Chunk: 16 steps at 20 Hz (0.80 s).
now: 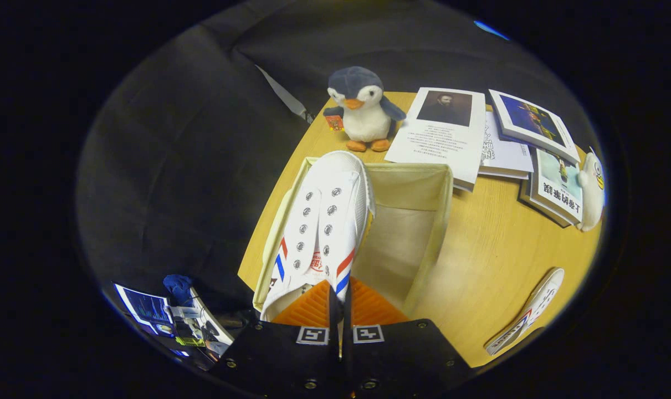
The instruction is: Open the storage box then place both shoes into the box .Put the left shoe in first, then the right shoe, with the right side of both shoes facing outward in a uniform manner.
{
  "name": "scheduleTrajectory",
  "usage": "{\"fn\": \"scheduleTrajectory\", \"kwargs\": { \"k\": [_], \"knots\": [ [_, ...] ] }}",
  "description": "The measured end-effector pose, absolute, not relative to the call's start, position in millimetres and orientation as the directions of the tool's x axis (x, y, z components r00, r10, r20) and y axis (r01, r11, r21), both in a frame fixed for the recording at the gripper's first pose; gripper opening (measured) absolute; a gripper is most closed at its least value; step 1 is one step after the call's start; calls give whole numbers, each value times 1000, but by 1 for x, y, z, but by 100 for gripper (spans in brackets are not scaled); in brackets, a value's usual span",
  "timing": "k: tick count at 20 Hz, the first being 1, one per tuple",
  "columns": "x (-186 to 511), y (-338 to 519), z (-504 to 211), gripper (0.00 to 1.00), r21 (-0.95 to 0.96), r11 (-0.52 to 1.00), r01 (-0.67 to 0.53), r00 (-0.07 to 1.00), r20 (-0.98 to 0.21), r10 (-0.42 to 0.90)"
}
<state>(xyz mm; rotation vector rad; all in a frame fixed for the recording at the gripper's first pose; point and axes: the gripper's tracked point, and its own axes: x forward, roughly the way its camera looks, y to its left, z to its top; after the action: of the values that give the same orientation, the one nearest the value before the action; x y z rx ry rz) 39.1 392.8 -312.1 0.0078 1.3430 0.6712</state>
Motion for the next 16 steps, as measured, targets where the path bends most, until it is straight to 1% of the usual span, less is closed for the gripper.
{"fn": "scheduleTrajectory", "kwargs": {
  "k": [7,10,11,12,13,15,16],
  "knots": [
    [40,408,-320,2,329,814,-479,107,-899,426],
    [34,413,-328,2,326,809,-490,107,-898,427],
    [29,421,-331,5,362,801,-478,86,-888,452],
    [27,423,-318,14,391,793,-467,79,-875,478],
    [30,424,-322,42,379,793,-476,101,-873,478],
    [53,405,-310,96,290,803,-521,188,-878,439],
    [53,403,-312,97,277,799,-533,204,-875,439]
  ]
}}
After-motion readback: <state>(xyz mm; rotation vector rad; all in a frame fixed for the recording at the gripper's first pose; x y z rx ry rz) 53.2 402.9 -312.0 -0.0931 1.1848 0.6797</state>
